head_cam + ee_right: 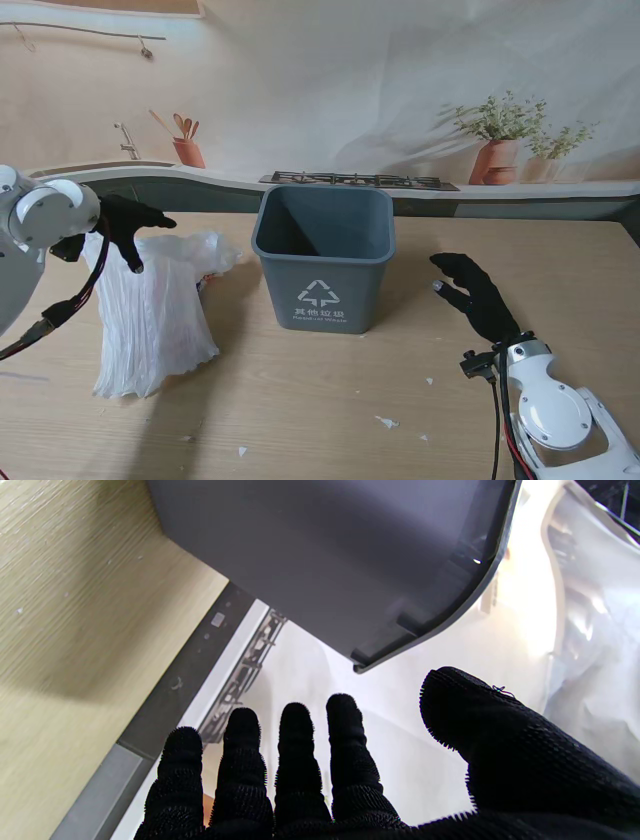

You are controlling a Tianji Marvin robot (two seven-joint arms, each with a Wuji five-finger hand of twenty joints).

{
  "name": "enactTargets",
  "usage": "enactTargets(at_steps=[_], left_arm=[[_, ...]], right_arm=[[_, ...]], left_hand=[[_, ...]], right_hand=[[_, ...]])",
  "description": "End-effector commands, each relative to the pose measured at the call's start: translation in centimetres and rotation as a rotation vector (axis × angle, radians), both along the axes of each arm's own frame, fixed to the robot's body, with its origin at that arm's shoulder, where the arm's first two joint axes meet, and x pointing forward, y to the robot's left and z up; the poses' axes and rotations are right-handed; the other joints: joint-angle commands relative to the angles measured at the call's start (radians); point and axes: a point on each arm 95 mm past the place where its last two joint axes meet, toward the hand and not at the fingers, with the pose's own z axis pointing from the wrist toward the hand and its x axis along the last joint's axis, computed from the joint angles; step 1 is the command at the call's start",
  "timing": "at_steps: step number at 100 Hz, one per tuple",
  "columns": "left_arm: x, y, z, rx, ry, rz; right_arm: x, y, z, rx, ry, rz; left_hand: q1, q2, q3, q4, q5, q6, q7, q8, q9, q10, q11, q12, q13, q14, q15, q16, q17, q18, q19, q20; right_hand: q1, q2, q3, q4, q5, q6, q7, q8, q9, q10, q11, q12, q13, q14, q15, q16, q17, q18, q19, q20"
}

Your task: Fit the garbage bag over the bin

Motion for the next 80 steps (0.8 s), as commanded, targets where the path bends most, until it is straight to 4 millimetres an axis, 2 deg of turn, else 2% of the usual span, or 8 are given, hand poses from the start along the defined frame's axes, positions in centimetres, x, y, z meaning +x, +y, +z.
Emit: enactTargets(at_steps=[1, 21, 44, 54, 61, 68, 74, 80], left_arm=[[0.2, 0.0, -0.7, 0.009, 0.018, 0.01], [1.0, -0.5, -2.1, -0.026, -0.032, 0.004], [1.4, -1.0, -3.2, -0.016, -0.014, 0.014], [1.7, -1.2, -3.9, -0.014, -0.014, 0.024], [1.9, -1.3, -4.3, -0.018, -0.023, 0.027], [2.1, -1.4, -4.8, -0.023, -0.035, 0.029], [2.2, -1.5, -5.1, -0.028, -0.045, 0.034], [2.4, -1.5, -5.5, -0.041, -0.071, 0.037]], right_arm=[[-0.3, 0.5, -0.2, 0.01, 0.011, 0.013], [-0.3, 0.5, -0.2, 0.008, 0.011, 0.01], [-0.2, 0.5, -0.2, 0.006, 0.015, 0.01], [-0.2, 0.5, -0.3, 0.006, 0.017, 0.013], [-0.2, 0.5, -0.3, 0.006, 0.016, 0.013], [-0.2, 0.5, -0.3, 0.006, 0.016, 0.012], [-0.2, 0.5, -0.3, 0.006, 0.016, 0.011], [-0.2, 0.5, -0.3, 0.006, 0.016, 0.011]], left_hand=[[-0.002, -0.043, 0.029, -0.043, -0.026, 0.001, 0.001, 0.014, -0.022, -0.029, 0.01, 0.016, -0.034, -0.013, -0.004, 0.006, 0.003, -0.006, -0.031, 0.021], [0.015, -0.05, 0.043, -0.038, -0.019, 0.027, 0.015, 0.031, -0.003, -0.025, 0.041, 0.033, -0.036, -0.009, 0.011, 0.06, 0.008, -0.002, 0.014, 0.012], [0.036, -0.027, 0.039, -0.029, -0.012, 0.06, 0.192, 0.112, 0.037, -0.017, 0.143, 0.038, -0.016, 0.009, 0.067, 0.117, 0.007, 0.01, 0.073, -0.015], [0.064, -0.002, 0.026, -0.016, -0.015, 0.066, 0.329, 0.171, 0.054, -0.017, 0.212, 0.048, -0.005, 0.023, 0.118, 0.138, 0.008, 0.016, 0.111, -0.019], [0.083, 0.017, 0.025, -0.004, -0.023, 0.062, 0.511, 0.249, 0.068, -0.02, 0.322, 0.084, 0.009, 0.03, 0.179, 0.155, 0.007, 0.023, 0.161, -0.023], [0.108, 0.038, 0.044, 0.007, 0.048, 0.037, 0.661, 0.313, 0.091, -0.028, 0.497, 0.15, 0.033, 0.037, 0.276, 0.176, 0.008, 0.033, 0.219, -0.031], [0.123, 0.076, 0.054, 0.017, 0.111, 0.017, 0.738, 0.349, 0.158, -0.023, 0.559, 0.166, 0.076, 0.042, 0.351, 0.18, 0.01, 0.039, 0.271, -0.041], [0.136, 0.126, 0.073, 0.026, 0.224, -0.026, 0.824, 0.397, 0.27, -0.053, 0.612, 0.198, 0.146, 0.049, 0.422, 0.184, 0.005, 0.048, 0.358, -0.055]], right_hand=[[-0.029, 0.004, -0.005, -0.006, 0.001, -0.011, -0.003, -0.011, -0.02, -0.005, 0.004, -0.003, -0.02, -0.033, -0.003, -0.006, -0.001, -0.014, -0.027, 0.012], [-0.028, 0.004, -0.006, -0.006, 0.003, -0.01, -0.002, -0.011, -0.019, -0.005, 0.004, -0.003, -0.019, -0.032, -0.002, -0.006, 0.0, -0.014, -0.026, 0.013], [-0.028, 0.005, -0.006, -0.006, 0.003, -0.011, -0.003, -0.011, -0.02, -0.006, 0.004, -0.003, -0.018, -0.034, -0.002, -0.006, -0.001, -0.014, -0.026, 0.012], [-0.028, 0.005, -0.006, -0.006, 0.002, -0.011, -0.003, -0.011, -0.021, -0.007, 0.004, -0.003, -0.019, -0.034, -0.003, -0.006, -0.001, -0.014, -0.026, 0.013], [-0.028, 0.004, -0.006, -0.006, 0.002, -0.011, -0.003, -0.011, -0.02, -0.006, 0.005, -0.003, -0.019, -0.033, -0.002, -0.006, -0.001, -0.014, -0.026, 0.013], [-0.028, 0.005, -0.006, -0.006, 0.003, -0.01, -0.003, -0.011, -0.02, -0.007, 0.005, -0.003, -0.018, -0.033, -0.002, -0.006, 0.0, -0.014, -0.026, 0.013], [-0.027, 0.005, -0.006, -0.006, 0.003, -0.01, -0.003, -0.011, -0.02, -0.006, 0.004, -0.003, -0.019, -0.034, -0.002, -0.006, -0.001, -0.014, -0.026, 0.013], [-0.026, 0.005, -0.006, -0.006, 0.003, -0.011, -0.003, -0.011, -0.019, -0.007, 0.004, -0.003, -0.019, -0.034, -0.002, -0.006, -0.001, -0.014, -0.026, 0.013]])
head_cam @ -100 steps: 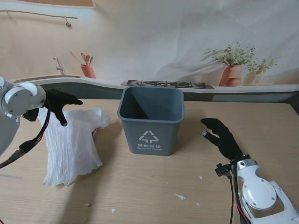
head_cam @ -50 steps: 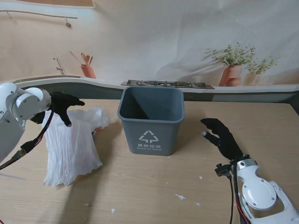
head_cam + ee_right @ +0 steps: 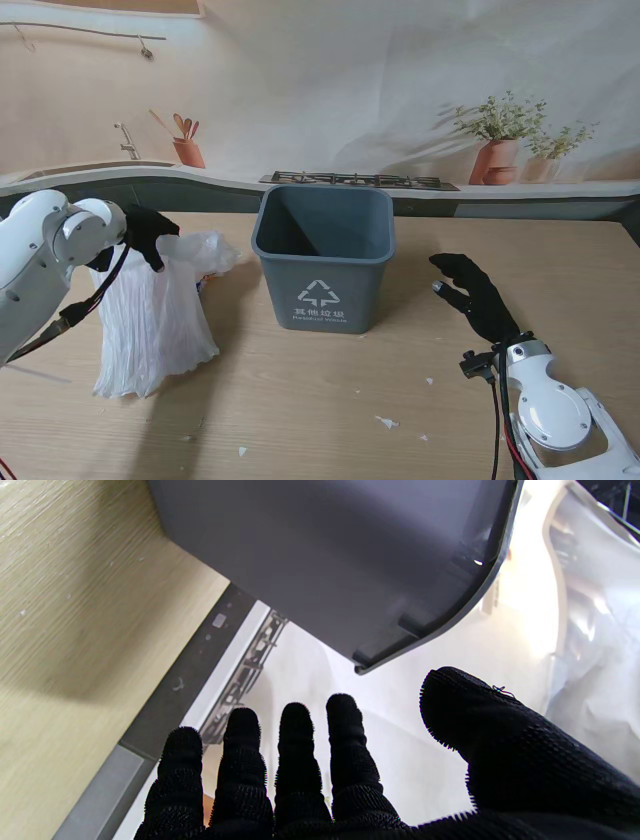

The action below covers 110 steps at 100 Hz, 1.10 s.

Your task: Fit the garbage bag over the bin

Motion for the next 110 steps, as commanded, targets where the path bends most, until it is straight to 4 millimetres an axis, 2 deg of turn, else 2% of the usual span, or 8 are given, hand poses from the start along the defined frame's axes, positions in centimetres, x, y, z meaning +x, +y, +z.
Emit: enactTargets(at_steps=[1, 4, 7, 9, 19, 36, 54, 110], left_arm=[[0.1, -0.3, -0.5, -0.014, -0.005, 0.011], [0.2, -0.3, -0.7, -0.024, -0.016, 0.016], [0.3, -0.4, -0.8, -0.037, -0.026, 0.02], [0.3, -0.4, -0.9, -0.043, -0.032, 0.023], [0.4, -0.5, -1.1, -0.055, -0.045, 0.026], [0.3, -0.3, -0.8, -0.063, -0.038, 0.032], [-0.6, 0.1, 1.3, -0.115, -0.1, 0.033], [-4.5, -0.9, 11.3, -0.101, -0.349, -0.201]], right_arm=[[-0.2, 0.4, -0.2, 0.007, 0.011, 0.012], [-0.2, 0.4, -0.2, 0.007, 0.011, 0.012], [-0.2, 0.4, -0.2, 0.007, 0.011, 0.012], [-0.2, 0.4, -0.2, 0.007, 0.011, 0.012], [-0.3, 0.4, -0.3, 0.009, 0.014, 0.008], [-0.2, 0.5, -0.3, 0.004, 0.016, 0.008], [-0.1, 0.6, -0.3, 0.002, 0.021, 0.013], [-0.3, 0.7, -0.3, 0.008, 0.02, 0.015]], left_hand=[[0.042, 0.042, 0.04, 0.027, 0.105, -0.051, 0.088, 0.049, 0.092, -0.043, 0.063, 0.04, 0.063, 0.017, 0.067, 0.025, -0.006, 0.037, 0.085, -0.022], [0.056, 0.054, 0.045, 0.028, 0.165, -0.067, 0.114, 0.063, 0.135, -0.048, 0.08, 0.053, 0.093, 0.019, 0.092, 0.031, -0.008, 0.041, 0.109, -0.023], [0.123, 0.039, -0.007, -0.026, 0.209, -0.097, 0.168, 0.036, 0.176, -0.052, 0.095, 0.074, 0.122, 0.02, 0.117, 0.035, -0.012, 0.044, 0.143, -0.026], [0.166, 0.032, -0.044, -0.042, 0.228, -0.116, 0.211, 0.02, 0.203, -0.054, 0.104, 0.083, 0.142, 0.02, 0.132, 0.04, -0.013, 0.045, 0.161, -0.025], [0.257, 0.083, -0.109, -0.032, 0.332, -0.191, 0.349, -0.001, 0.365, -0.056, 0.088, 0.19, 0.242, 0.026, 0.18, 0.052, -0.017, 0.054, 0.236, -0.002], [0.3, 0.143, -0.152, -0.041, 0.291, -0.163, 0.368, 0.091, 0.373, -0.029, 0.057, 0.219, 0.256, 0.036, 0.184, 0.055, -0.019, 0.059, 0.274, 0.015], [0.319, 0.143, -0.16, -0.007, 0.263, -0.1, 0.389, 0.168, 0.375, 0.038, 0.081, 0.255, 0.283, 0.095, 0.239, 0.105, 0.008, 0.083, 0.369, 0.061], [0.244, 0.09, -0.052, 0.019, 0.283, -0.096, 0.41, 0.218, 0.432, 0.039, 0.096, 0.282, 0.345, 0.119, 0.275, 0.14, 0.07, 0.102, 0.455, 0.111]], right_hand=[[-0.027, 0.005, -0.006, -0.006, 0.003, -0.011, -0.003, -0.011, -0.019, -0.007, 0.004, -0.003, -0.019, -0.034, -0.002, -0.006, -0.001, -0.014, -0.026, 0.013], [-0.027, 0.005, -0.007, -0.006, 0.003, -0.01, -0.003, -0.011, -0.019, -0.007, 0.004, -0.003, -0.019, -0.033, -0.003, -0.006, 0.0, -0.013, -0.026, 0.013], [-0.027, 0.006, -0.006, -0.006, 0.004, -0.01, -0.003, -0.011, -0.019, -0.007, 0.004, -0.003, -0.018, -0.034, -0.002, -0.006, 0.0, -0.013, -0.026, 0.013], [-0.028, 0.005, -0.007, -0.006, 0.003, -0.01, -0.003, -0.011, -0.019, -0.006, 0.005, -0.003, -0.018, -0.033, -0.002, -0.006, 0.0, -0.014, -0.026, 0.013], [-0.025, 0.003, -0.005, -0.006, 0.008, -0.008, -0.002, -0.01, -0.016, -0.007, 0.005, -0.003, -0.017, -0.033, -0.002, -0.006, 0.0, -0.014, -0.025, 0.013], [-0.025, 0.003, -0.003, -0.006, 0.008, -0.009, -0.003, -0.01, -0.016, -0.006, 0.005, -0.003, -0.017, -0.033, -0.002, -0.006, 0.0, -0.013, -0.026, 0.013], [-0.025, 0.005, -0.004, -0.006, 0.007, -0.01, -0.003, -0.01, -0.017, -0.007, 0.005, -0.003, -0.017, -0.034, -0.002, -0.006, 0.0, -0.013, -0.025, 0.013], [-0.022, 0.005, -0.003, -0.007, 0.007, -0.008, -0.004, -0.01, -0.018, -0.007, 0.005, -0.003, -0.016, -0.034, -0.002, -0.005, 0.001, -0.013, -0.025, 0.012]])
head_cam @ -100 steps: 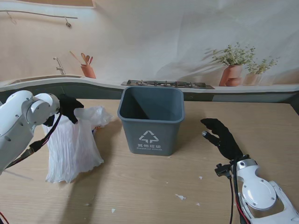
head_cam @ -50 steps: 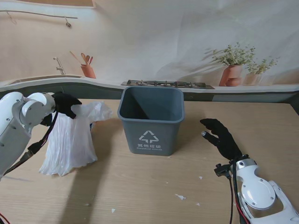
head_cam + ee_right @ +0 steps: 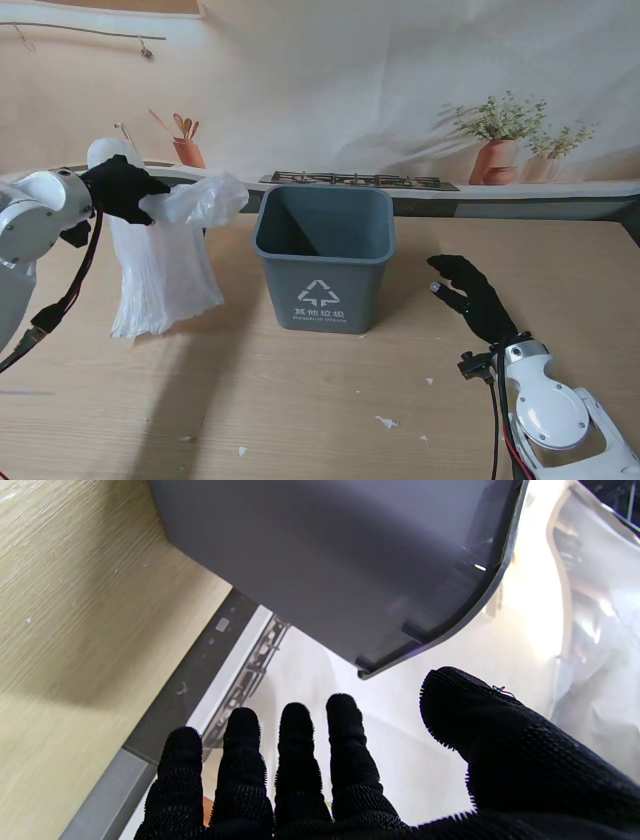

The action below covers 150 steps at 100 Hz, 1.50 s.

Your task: Fit the garbage bag over the bin

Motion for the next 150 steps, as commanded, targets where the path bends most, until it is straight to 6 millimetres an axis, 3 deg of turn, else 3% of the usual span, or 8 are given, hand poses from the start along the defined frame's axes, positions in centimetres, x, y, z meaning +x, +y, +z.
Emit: enactTargets(at_steps=[1, 72, 90, 118, 150], left_arm=[[-0.5, -0.4, 2.1, 0.018, -0.044, -0.032], [-7.2, -2.3, 13.2, -0.02, -0.436, -0.215], [-8.2, -4.0, 15.1, -0.092, -0.574, -0.233], [-8.7, -8.5, 15.8, -0.243, -0.69, -0.27], [-8.0, -14.3, 14.7, -0.39, -0.693, -0.288]], right_arm=[[-0.3, 0.4, -0.2, 0.01, 0.008, 0.013], [-0.4, 0.6, -0.4, 0.012, 0.031, 0.014], [-0.4, 0.8, -0.4, 0.01, 0.036, 0.017], [-0.3, 1.0, -0.5, 0.008, 0.045, 0.025], [-0.4, 0.9, -0.5, 0.012, 0.039, 0.022]], left_hand=[[-0.012, -0.022, 0.046, 0.031, 0.01, 0.007, 0.039, 0.018, 0.026, 0.029, 0.02, 0.014, 0.026, 0.025, 0.028, 0.026, 0.006, 0.038, 0.053, 0.024], [-0.061, -0.051, 0.109, 0.026, 0.05, -0.014, 0.027, 0.016, 0.081, 0.028, 0.012, 0.006, 0.094, 0.039, 0.028, 0.029, 0.065, 0.067, 0.09, 0.05], [-0.067, -0.054, 0.116, 0.025, 0.053, -0.009, 0.024, 0.02, 0.083, 0.036, 0.018, 0.016, 0.102, 0.048, 0.043, 0.04, 0.071, 0.067, 0.105, 0.059], [-0.074, -0.058, 0.13, 0.022, 0.055, 0.0, 0.023, 0.023, 0.086, 0.044, 0.025, 0.025, 0.104, 0.062, 0.068, 0.058, 0.083, 0.07, 0.141, 0.081], [-0.064, -0.05, 0.122, 0.02, 0.043, 0.009, 0.027, 0.023, 0.07, 0.05, 0.03, 0.025, 0.086, 0.065, 0.073, 0.063, 0.076, 0.069, 0.154, 0.09]], right_hand=[[-0.022, 0.006, -0.003, -0.007, 0.007, -0.008, -0.004, -0.01, -0.018, -0.007, 0.005, -0.002, -0.016, -0.034, -0.002, -0.006, 0.001, -0.013, -0.025, 0.012], [-0.025, 0.01, -0.009, -0.007, 0.004, -0.006, -0.005, -0.011, -0.02, -0.007, 0.004, -0.003, -0.019, -0.035, -0.004, -0.007, -0.002, -0.012, -0.025, 0.013], [-0.026, 0.011, -0.009, -0.007, 0.004, -0.006, -0.005, -0.01, -0.02, -0.007, 0.003, -0.003, -0.019, -0.035, -0.004, -0.007, -0.003, -0.012, -0.025, 0.014], [-0.025, 0.013, -0.012, -0.008, 0.002, -0.006, -0.006, -0.011, -0.022, -0.008, 0.004, -0.003, -0.021, -0.037, -0.005, -0.007, -0.004, -0.013, -0.025, 0.014], [-0.023, 0.01, -0.011, -0.007, 0.004, -0.006, -0.005, -0.011, -0.02, -0.007, 0.005, -0.003, -0.019, -0.035, -0.003, -0.006, -0.002, -0.012, -0.024, 0.014]])
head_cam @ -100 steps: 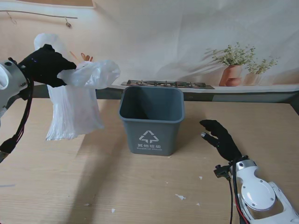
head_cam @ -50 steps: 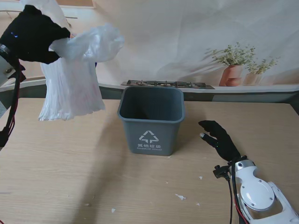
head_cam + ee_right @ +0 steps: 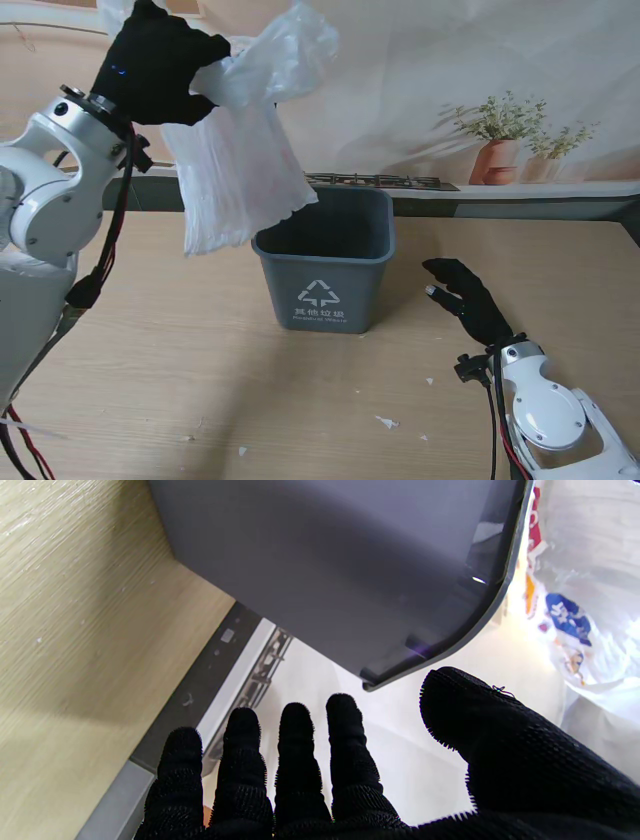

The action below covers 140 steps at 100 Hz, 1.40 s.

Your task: Fit the garbage bag over the bin

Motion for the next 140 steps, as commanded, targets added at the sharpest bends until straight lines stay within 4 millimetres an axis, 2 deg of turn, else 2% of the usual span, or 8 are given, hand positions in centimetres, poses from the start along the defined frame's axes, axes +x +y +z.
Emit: enactTargets(at_steps=[1, 25, 58, 70, 81, 91, 135, 140], left_arm=[[-0.2, -1.5, 0.1, -0.009, -0.005, -0.041], [0.4, -4.9, -0.2, -0.039, -0.012, -0.092], [2.0, -7.4, 0.3, -0.004, -0.097, -0.185], [2.6, -7.7, 0.0, 0.001, -0.146, -0.235], [2.8, -7.8, -1.0, -0.058, -0.172, -0.252], [3.3, -7.7, -1.9, -0.016, -0.207, -0.267], [4.4, -7.7, -4.8, 0.034, -0.171, -0.284], [4.5, -7.9, -4.8, 0.043, -0.175, -0.288]], right_arm=[[-0.3, 0.3, -0.3, 0.009, 0.01, 0.011], [-0.4, 0.2, -0.3, 0.014, 0.007, 0.007], [-0.6, -0.3, -0.4, 0.022, 0.003, -0.006], [-0.6, -0.3, -0.4, 0.022, 0.005, -0.011], [-0.6, -0.3, -0.4, 0.022, 0.006, -0.014], [-0.5, -0.3, -0.4, 0.017, 0.007, -0.011], [-0.3, 0.0, -0.5, 0.014, 0.016, -0.003], [-0.3, 0.0, -0.5, 0.013, 0.014, -0.003]], left_hand=[[0.001, -0.003, 0.03, 0.02, 0.009, 0.011, 0.024, 0.009, -0.014, 0.035, 0.017, 0.012, -0.01, 0.018, 0.021, 0.023, -0.008, 0.029, 0.039, 0.029], [0.016, 0.01, 0.011, 0.017, -0.012, 0.021, 0.035, 0.009, -0.038, 0.039, 0.028, 0.013, -0.035, 0.019, 0.029, 0.027, -0.023, 0.028, 0.044, 0.034], [0.078, 0.057, -0.075, 0.008, -0.084, 0.04, 0.078, -0.012, -0.123, 0.039, 0.071, 0.007, -0.122, 0.007, 0.055, 0.029, -0.083, 0.01, 0.056, 0.039], [0.088, 0.074, -0.106, -0.005, -0.11, 0.027, 0.103, -0.043, -0.155, 0.024, 0.097, -0.007, -0.142, -0.006, 0.078, 0.025, -0.097, 0.0, 0.085, 0.05], [0.098, 0.067, -0.099, -0.006, -0.118, 0.048, 0.136, -0.077, -0.17, 0.039, 0.127, -0.021, -0.165, 0.008, 0.103, 0.023, -0.126, 0.007, 0.094, 0.053], [0.102, 0.069, -0.099, -0.006, -0.129, 0.057, 0.15, -0.085, -0.181, 0.044, 0.14, -0.026, -0.179, 0.015, 0.118, 0.024, -0.145, 0.012, 0.105, 0.057], [0.096, 0.056, -0.084, -0.005, -0.116, 0.049, 0.157, -0.105, -0.178, 0.057, 0.146, -0.043, -0.178, 0.015, 0.129, 0.014, -0.161, 0.013, 0.109, 0.055], [0.095, 0.057, -0.083, -0.006, -0.118, 0.052, 0.157, -0.107, -0.176, 0.045, 0.149, -0.043, -0.178, 0.017, 0.13, 0.012, -0.162, 0.014, 0.107, 0.053]], right_hand=[[-0.024, 0.01, -0.011, -0.007, 0.004, -0.006, -0.005, -0.011, -0.02, -0.008, 0.005, -0.003, -0.02, -0.035, -0.004, -0.007, -0.003, -0.013, -0.024, 0.014], [-0.024, 0.011, -0.011, -0.007, 0.003, -0.006, -0.004, -0.011, -0.021, -0.009, 0.004, -0.003, -0.02, -0.036, -0.004, -0.007, -0.003, -0.013, -0.025, 0.014], [-0.023, 0.011, -0.011, -0.007, 0.005, -0.005, -0.005, -0.011, -0.02, -0.008, 0.005, -0.003, -0.018, -0.036, -0.003, -0.006, -0.002, -0.013, -0.025, 0.014], [-0.024, 0.01, -0.01, -0.007, 0.004, -0.005, -0.005, -0.011, -0.02, -0.007, 0.005, -0.003, -0.019, -0.036, -0.003, -0.006, -0.003, -0.012, -0.025, 0.014], [-0.023, 0.011, -0.01, -0.007, 0.004, -0.005, -0.005, -0.011, -0.021, -0.009, 0.005, -0.003, -0.019, -0.035, -0.003, -0.006, -0.003, -0.014, -0.025, 0.014], [-0.024, 0.012, -0.011, -0.007, 0.004, -0.005, -0.005, -0.011, -0.022, -0.008, 0.005, -0.003, -0.019, -0.036, -0.003, -0.006, -0.003, -0.014, -0.025, 0.015], [-0.025, 0.012, -0.012, -0.007, 0.003, -0.005, -0.004, -0.01, -0.023, -0.009, 0.005, -0.003, -0.02, -0.036, -0.003, -0.006, -0.003, -0.015, -0.025, 0.015], [-0.025, 0.012, -0.012, -0.007, 0.003, -0.005, -0.004, -0.01, -0.022, -0.009, 0.005, -0.003, -0.019, -0.036, -0.003, -0.006, -0.003, -0.015, -0.025, 0.015]])
